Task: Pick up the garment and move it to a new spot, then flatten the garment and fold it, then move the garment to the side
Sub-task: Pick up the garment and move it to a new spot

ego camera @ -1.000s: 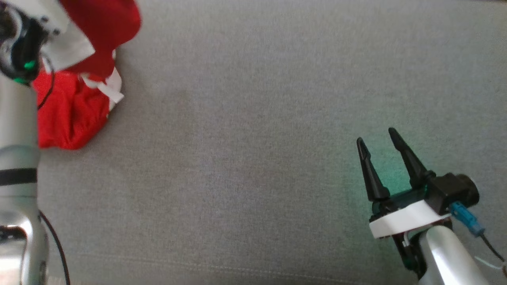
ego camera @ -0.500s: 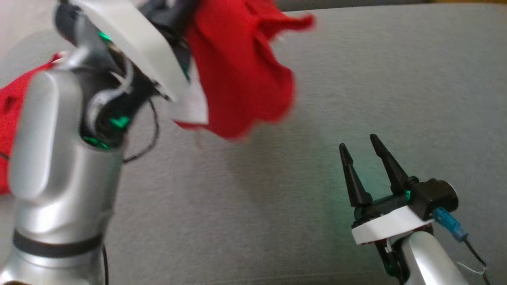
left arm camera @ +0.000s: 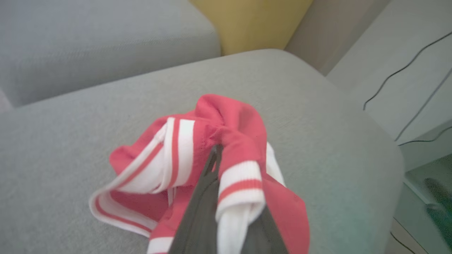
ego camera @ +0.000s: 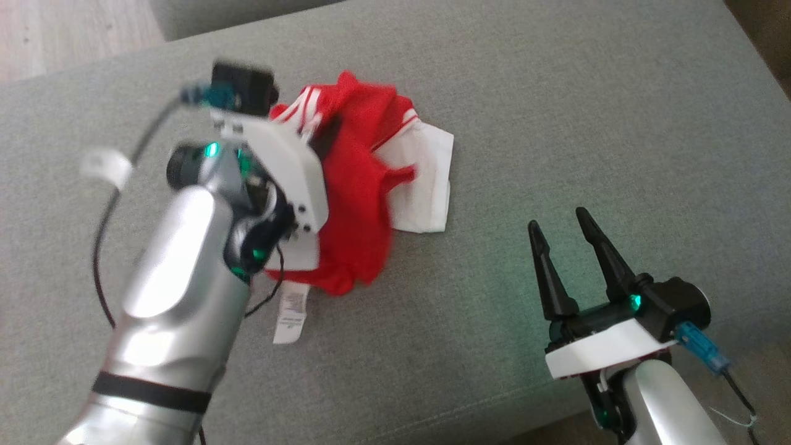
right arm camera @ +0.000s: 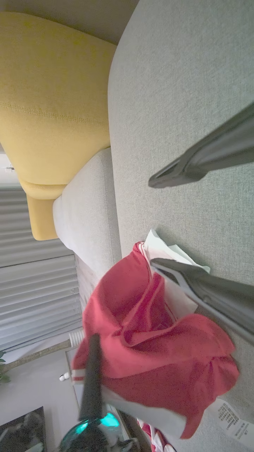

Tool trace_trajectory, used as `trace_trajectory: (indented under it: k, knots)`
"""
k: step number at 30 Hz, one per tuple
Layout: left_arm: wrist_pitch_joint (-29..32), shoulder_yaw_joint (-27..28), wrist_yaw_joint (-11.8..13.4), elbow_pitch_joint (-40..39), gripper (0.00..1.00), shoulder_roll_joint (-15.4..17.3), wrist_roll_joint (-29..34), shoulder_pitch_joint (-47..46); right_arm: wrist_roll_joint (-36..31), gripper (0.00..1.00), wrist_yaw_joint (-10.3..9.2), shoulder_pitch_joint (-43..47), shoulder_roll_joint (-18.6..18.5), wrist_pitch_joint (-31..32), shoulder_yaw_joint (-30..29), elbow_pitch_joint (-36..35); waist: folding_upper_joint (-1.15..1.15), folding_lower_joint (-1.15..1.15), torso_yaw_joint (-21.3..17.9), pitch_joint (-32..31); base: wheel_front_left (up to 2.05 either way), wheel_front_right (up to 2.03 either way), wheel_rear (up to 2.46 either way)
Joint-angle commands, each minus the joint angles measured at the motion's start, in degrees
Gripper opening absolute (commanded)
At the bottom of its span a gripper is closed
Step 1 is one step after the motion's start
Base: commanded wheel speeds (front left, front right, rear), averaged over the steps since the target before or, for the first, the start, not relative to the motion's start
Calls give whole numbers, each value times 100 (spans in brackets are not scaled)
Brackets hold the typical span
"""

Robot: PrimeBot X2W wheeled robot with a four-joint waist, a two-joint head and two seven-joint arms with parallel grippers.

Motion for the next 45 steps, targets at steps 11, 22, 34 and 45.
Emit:
trace_trajectory:
  k: [11, 22, 34, 45]
  knots:
    - [-2782, -101, 407, 1593, 100, -280, 521, -231, -110, 100, 44, -70, 90, -61, -31, -215, 0, 0, 552, -146, 0, 0, 0]
    - [-3791, -100, 1187, 679, 100, -167, 809, 1271, -257, 100, 44, 326, -68, -61, -430, -322, 0, 0, 1516, -541, 0, 0, 0]
    - [-3824, 558, 1721, -988, 100, 18, 1494, 3388, -438, 100, 44, 794, -62, -61, -725, -259, 0, 0, 1901, -898, 0, 0, 0]
    - [-3824, 1161, 1403, -1681, 100, -116, 2044, 4160, -562, 100, 44, 967, -14, -61, -784, -32, 0, 0, 1975, -1086, 0, 0, 0]
